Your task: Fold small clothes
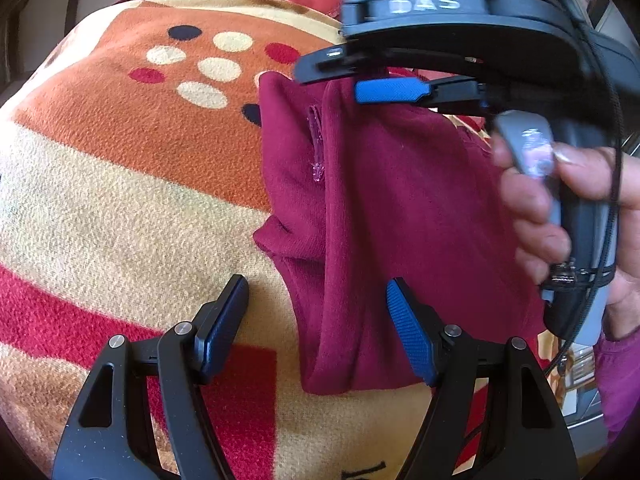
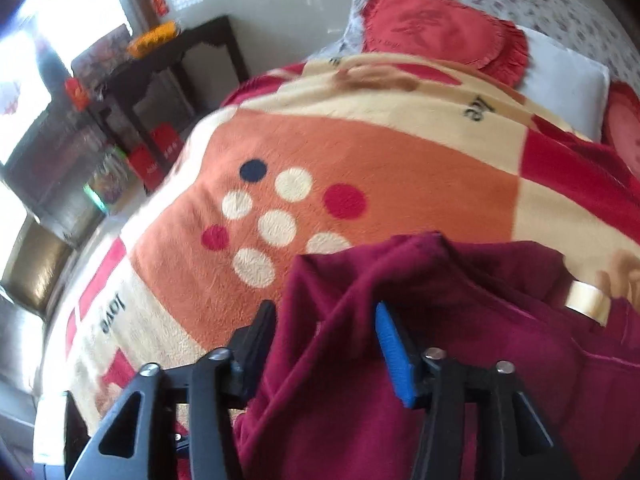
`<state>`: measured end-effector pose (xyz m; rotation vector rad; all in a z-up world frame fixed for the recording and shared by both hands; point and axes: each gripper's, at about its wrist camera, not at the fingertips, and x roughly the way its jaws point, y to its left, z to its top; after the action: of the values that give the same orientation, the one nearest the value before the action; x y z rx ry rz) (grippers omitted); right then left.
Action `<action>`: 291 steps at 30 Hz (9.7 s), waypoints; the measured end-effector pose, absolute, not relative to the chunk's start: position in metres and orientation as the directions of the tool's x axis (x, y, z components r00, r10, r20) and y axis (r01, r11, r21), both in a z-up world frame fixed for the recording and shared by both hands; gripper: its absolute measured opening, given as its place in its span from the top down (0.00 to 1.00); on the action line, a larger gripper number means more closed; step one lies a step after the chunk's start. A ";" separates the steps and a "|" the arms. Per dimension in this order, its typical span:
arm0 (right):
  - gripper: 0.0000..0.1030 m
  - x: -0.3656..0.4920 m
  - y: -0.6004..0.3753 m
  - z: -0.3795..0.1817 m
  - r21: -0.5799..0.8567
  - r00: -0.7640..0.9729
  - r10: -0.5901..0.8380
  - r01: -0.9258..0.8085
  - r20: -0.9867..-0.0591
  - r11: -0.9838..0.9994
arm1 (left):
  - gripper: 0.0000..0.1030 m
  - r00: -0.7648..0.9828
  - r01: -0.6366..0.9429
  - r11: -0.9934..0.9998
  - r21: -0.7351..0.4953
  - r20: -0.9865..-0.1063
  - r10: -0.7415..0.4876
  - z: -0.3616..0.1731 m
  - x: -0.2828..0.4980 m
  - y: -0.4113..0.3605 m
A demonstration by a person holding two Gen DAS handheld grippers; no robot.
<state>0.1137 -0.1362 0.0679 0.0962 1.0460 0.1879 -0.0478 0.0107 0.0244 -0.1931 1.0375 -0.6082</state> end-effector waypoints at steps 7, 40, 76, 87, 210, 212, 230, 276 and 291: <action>0.28 0.128 -0.106 0.036 -0.012 0.432 0.046 -0.130 -0.901 0.991 | 0.28 0.366 0.385 0.802 -0.457 -0.721 -0.588 0.022 -0.054 0.023; 0.22 0.070 -0.200 0.103 0.415 0.589 0.347 -0.021 -0.730 0.910 | 0.70 0.333 0.460 0.711 -0.531 -0.639 -0.693 0.070 -0.077 0.017; 0.79 0.024 -0.248 0.124 0.359 0.648 0.285 -0.020 -0.707 0.933 | 0.75 0.326 0.619 0.689 -0.376 -0.675 -0.661 0.123 -0.098 -0.051; 0.81 -0.039 -0.351 0.148 0.360 0.707 0.197 0.086 -0.679 0.929 | 0.77 0.224 0.764 0.546 -0.343 -0.652 -0.724 0.153 -0.123 -0.156; 0.19 -0.145 -0.424 0.025 0.594 0.761 0.231 0.240 -0.607 0.768 | 0.14 0.203 0.538 0.710 -0.455 -0.748 -0.632 0.052 -0.050 -0.197; 0.19 -0.145 -0.424 0.026 0.590 0.761 0.228 0.240 -0.607 0.771 | 0.14 0.203 0.538 0.710 -0.454 -0.748 -0.632 0.052 -0.050 -0.196; 0.22 -0.147 -0.422 0.025 0.594 0.772 0.216 0.247 -0.598 0.766 | 0.12 0.172 0.518 0.694 -0.500 -0.734 -0.657 0.045 -0.044 -0.199; 0.49 -0.197 -0.311 0.022 0.679 0.640 0.470 0.112 -0.608 0.725 | 0.35 0.133 0.432 0.769 -0.471 -0.810 -0.571 0.062 -0.131 -0.048; 0.48 -0.223 -0.289 0.113 0.467 0.770 0.318 -0.031 -0.553 0.884 | 0.35 0.341 0.470 0.818 -0.333 -0.786 -0.516 0.120 -0.128 -0.038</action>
<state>-0.2227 -0.2887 0.1132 0.4556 0.6697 0.1965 -0.1284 -0.0377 0.1201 -0.0503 1.0417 -0.6414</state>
